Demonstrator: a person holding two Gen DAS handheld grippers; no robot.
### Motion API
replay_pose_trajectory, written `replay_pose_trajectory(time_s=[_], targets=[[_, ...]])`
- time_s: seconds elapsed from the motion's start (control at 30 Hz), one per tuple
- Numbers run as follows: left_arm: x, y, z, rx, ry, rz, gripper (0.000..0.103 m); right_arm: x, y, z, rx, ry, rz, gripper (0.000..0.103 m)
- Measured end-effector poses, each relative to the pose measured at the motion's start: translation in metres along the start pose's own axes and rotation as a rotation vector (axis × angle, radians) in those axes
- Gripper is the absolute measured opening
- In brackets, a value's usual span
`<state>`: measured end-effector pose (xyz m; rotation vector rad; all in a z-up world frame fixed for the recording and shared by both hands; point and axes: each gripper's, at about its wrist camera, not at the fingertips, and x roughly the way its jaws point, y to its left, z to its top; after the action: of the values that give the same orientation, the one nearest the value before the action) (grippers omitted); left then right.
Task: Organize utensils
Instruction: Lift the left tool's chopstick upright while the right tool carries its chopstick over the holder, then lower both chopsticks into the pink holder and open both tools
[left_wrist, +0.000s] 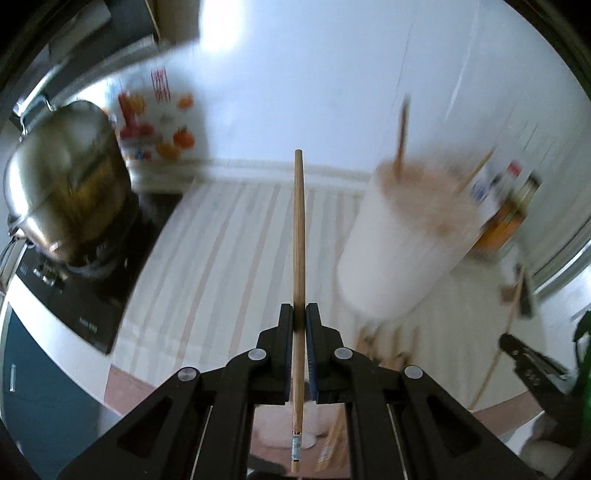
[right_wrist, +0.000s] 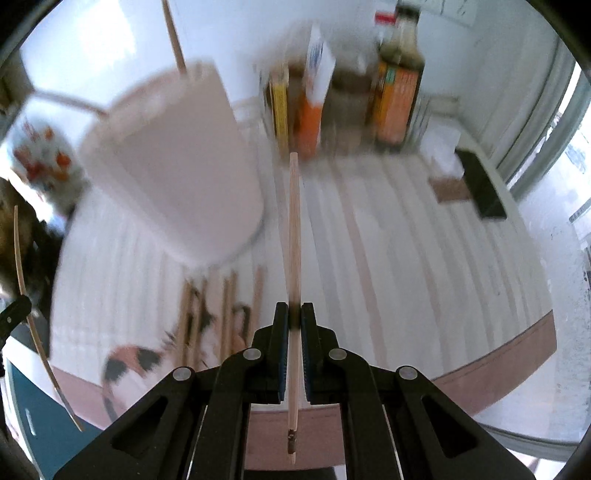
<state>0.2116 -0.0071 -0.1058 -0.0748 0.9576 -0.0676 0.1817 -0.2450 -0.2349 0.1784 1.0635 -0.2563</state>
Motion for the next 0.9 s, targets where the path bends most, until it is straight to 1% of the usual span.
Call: replay_pose_trajectory(time_s=[0.03, 0.1, 0.23, 0.3, 0.4, 0.47, 0.57, 0.63, 0.67, 0.77, 0.83, 0.9], targets=[[-0.01, -0.001, 0.006, -0.008, -0.022, -0.019, 0.004, -0.006, -0.005, 0.006, 0.007, -0.016, 0.01, 0.007], [-0.036, -0.003, 0.023, -0.026, -0.08, -0.059, 0.004, -0.026, -0.004, 0.019, 0.028, -0.067, 0.037, 0.007], [-0.081, -0.007, 0.056, -0.058, -0.184, -0.125, 0.004, -0.07, -0.004, 0.058, 0.061, -0.179, 0.106, 0.007], [-0.1, -0.008, 0.073, -0.077, -0.229, -0.164, 0.004, -0.086, 0.0, 0.075, 0.065, -0.219, 0.133, 0.007], [-0.115, -0.015, 0.101, -0.091, -0.278, -0.203, 0.004, -0.109, 0.008, 0.111, 0.066, -0.289, 0.177, 0.007], [-0.118, -0.021, 0.118, -0.101, -0.308, -0.212, 0.004, -0.119, 0.014, 0.13, 0.065, -0.327, 0.193, 0.007], [-0.105, -0.032, 0.145, -0.114, -0.333, -0.224, 0.004, -0.13, 0.023, 0.162, 0.069, -0.386, 0.217, 0.007], [-0.09, -0.039, 0.163, -0.128, -0.337, -0.233, 0.004, -0.129, 0.028, 0.186, 0.084, -0.413, 0.252, 0.007], [-0.082, -0.042, 0.17, -0.138, -0.336, -0.236, 0.004, -0.128, 0.031, 0.191, 0.087, -0.422, 0.255, 0.007], [-0.047, -0.053, 0.186, -0.155, -0.325, -0.227, 0.004, -0.117, 0.04, 0.215, 0.087, -0.444, 0.272, 0.007], [-0.023, -0.059, 0.192, -0.156, -0.312, -0.224, 0.004, -0.102, 0.047, 0.229, 0.087, -0.445, 0.28, 0.007], [0.002, -0.065, 0.197, -0.156, -0.298, -0.22, 0.004, -0.088, 0.05, 0.236, 0.09, -0.445, 0.282, 0.007]])
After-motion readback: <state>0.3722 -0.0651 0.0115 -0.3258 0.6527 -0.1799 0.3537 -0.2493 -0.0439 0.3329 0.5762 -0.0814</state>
